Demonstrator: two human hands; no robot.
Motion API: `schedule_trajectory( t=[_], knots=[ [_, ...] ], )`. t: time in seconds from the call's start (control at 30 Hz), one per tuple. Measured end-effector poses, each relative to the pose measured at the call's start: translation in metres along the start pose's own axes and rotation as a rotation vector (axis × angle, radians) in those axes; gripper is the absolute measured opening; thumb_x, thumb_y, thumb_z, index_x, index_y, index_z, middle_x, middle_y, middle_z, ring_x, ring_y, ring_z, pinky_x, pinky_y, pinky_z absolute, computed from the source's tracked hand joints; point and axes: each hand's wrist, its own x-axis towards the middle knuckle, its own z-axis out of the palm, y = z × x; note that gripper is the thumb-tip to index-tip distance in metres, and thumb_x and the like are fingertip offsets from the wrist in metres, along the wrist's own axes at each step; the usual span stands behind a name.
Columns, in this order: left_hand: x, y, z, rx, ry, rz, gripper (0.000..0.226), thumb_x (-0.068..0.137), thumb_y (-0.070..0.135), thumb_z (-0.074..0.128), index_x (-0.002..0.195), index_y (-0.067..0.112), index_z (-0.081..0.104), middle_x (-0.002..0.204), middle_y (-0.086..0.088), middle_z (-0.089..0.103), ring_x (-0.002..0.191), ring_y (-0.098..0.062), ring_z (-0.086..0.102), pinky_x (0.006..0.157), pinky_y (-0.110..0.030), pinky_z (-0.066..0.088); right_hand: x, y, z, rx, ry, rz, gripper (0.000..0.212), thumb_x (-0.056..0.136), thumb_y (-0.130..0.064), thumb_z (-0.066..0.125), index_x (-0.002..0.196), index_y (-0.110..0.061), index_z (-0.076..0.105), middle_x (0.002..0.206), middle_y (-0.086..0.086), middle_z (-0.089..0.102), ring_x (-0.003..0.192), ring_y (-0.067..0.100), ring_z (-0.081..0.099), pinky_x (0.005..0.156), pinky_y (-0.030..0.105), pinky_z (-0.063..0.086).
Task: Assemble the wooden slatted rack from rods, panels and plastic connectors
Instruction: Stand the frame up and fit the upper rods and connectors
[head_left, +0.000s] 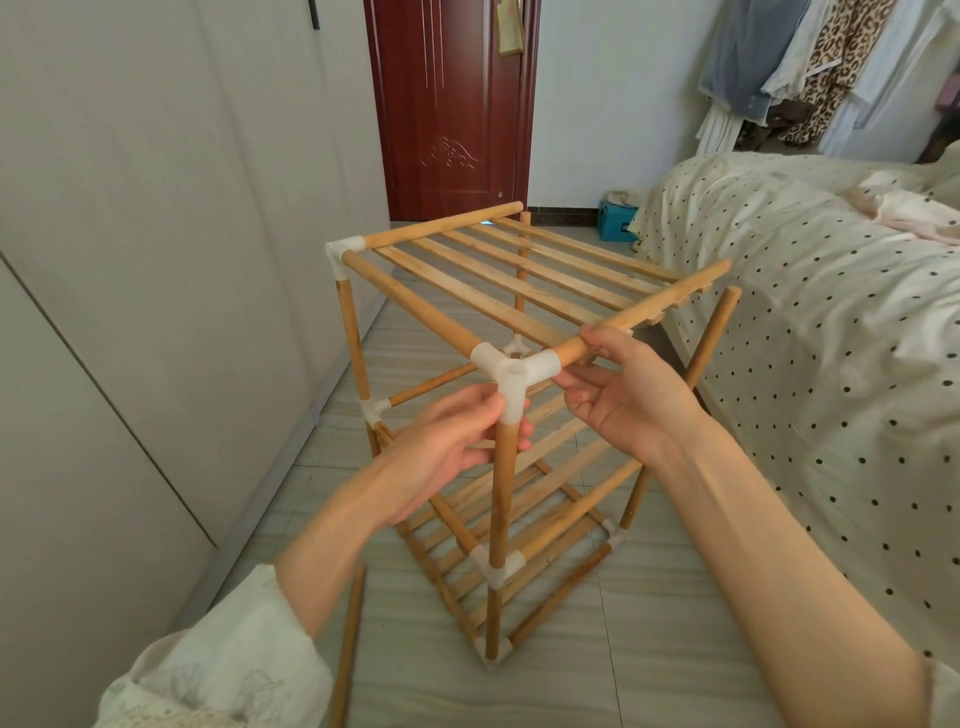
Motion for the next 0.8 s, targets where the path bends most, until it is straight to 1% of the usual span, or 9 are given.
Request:
schedule_trajectory(
  t=[0.1,0.2,0.3,0.37,0.5,0.6,0.67,0.73,0.8],
  knots=[
    [0.002,0.007,0.02,0.242,0.128,0.017,0.081,0.071,0.084,0.031,0.111,0.016,0.049,0.076,0.002,0.056,0.081,-0.018,0.058,0.086,-0.036,0.05,-0.004,0.0,0.002,-0.003,-0.01,-0.002,0.008,0.091,-0.012,0.055,0.084,-0.011,0.053,0.08,0.013,0.062,0.067,0.018,0.061,0.047,0.019,0.038],
    [0.006,0.009,0.032,0.423,0.349,0.059,0.1,0.075,0.083,0.011,0.11,0.002,0.057,0.065,-0.002,0.047,0.071,-0.019,0.055,0.085,-0.037,0.05,-0.007,0.004,0.009,0.015,-0.009,0.004,0.007,0.091,-0.01,0.055,0.084,-0.01,0.051,0.087,0.017,0.064,0.064,0.019,0.064,0.046,0.018,0.037],
    [0.003,0.008,0.026,0.346,0.492,0.145,0.072,0.09,0.064,0.02,0.057,0.007,0.049,0.051,-0.006,0.042,0.054,-0.017,0.048,0.075,-0.041,0.051,-0.013,0.016,0.022,0.084,-0.003,0.017,0.005,0.091,-0.009,0.056,0.088,-0.009,0.051,0.088,0.016,0.064,0.06,0.018,0.066,0.043,0.018,0.036],
    [0.001,0.005,0.016,0.33,0.617,0.176,0.063,0.096,0.05,0.026,0.048,0.011,0.039,0.043,-0.001,0.039,0.048,-0.016,0.046,0.065,-0.036,0.049,-0.017,0.024,0.032,0.139,-0.005,0.038,0.006,0.091,-0.008,0.056,0.087,-0.01,0.051,0.09,0.015,0.062,0.06,0.018,0.067,0.045,0.018,0.034],
    [-0.005,0.009,-0.015,0.232,0.716,0.161,0.056,0.086,0.048,0.025,0.044,0.012,0.035,0.036,-0.002,0.032,0.038,-0.017,0.039,0.053,-0.032,0.042,-0.028,0.039,0.051,0.169,-0.085,0.089,0.002,0.092,-0.01,0.055,0.094,-0.009,0.056,0.089,0.01,0.066,0.072,0.018,0.069,0.047,0.017,0.043],
    [-0.012,0.013,-0.039,0.139,0.744,0.143,0.051,0.097,0.035,0.024,0.052,0.015,0.037,0.035,0.001,0.031,0.034,-0.014,0.034,0.053,-0.032,0.037,-0.033,0.042,0.056,-0.164,-0.144,0.064,0.012,0.095,-0.019,0.054,0.098,-0.01,0.062,0.093,0.007,0.072,0.082,0.02,0.071,0.056,0.021,0.05],
    [-0.016,0.016,-0.047,0.111,0.741,0.135,0.049,0.097,0.032,0.024,0.053,0.015,0.036,0.035,0.001,0.03,0.034,-0.014,0.032,0.053,-0.031,0.036,-0.037,0.038,0.057,-0.53,-0.122,-0.036,0.016,0.095,-0.024,0.053,0.091,-0.014,0.065,0.084,0.007,0.073,0.073,0.016,0.07,0.054,0.02,0.048],
    [-0.018,0.017,-0.052,0.13,0.742,0.13,0.048,0.098,0.032,0.023,0.054,0.015,0.036,0.036,0.0,0.03,0.035,-0.014,0.032,0.051,-0.03,0.037,-0.037,0.035,0.056,-0.779,-0.085,-0.266,0.022,0.095,-0.025,0.052,0.082,-0.014,0.066,0.066,0.004,0.07,0.056,0.008,0.064,0.049,0.016,0.043],
    [-0.018,0.018,-0.055,0.15,0.742,0.126,0.046,0.098,0.031,0.022,0.058,0.014,0.038,0.036,0.0,0.031,0.036,-0.014,0.033,0.05,-0.029,0.038,-0.03,0.035,0.054,-1.007,-0.018,-0.691,0.021,0.093,-0.027,0.054,0.081,-0.016,0.066,0.059,-0.004,0.063,0.052,0.002,0.057,0.052,0.014,0.043]
  ],
)
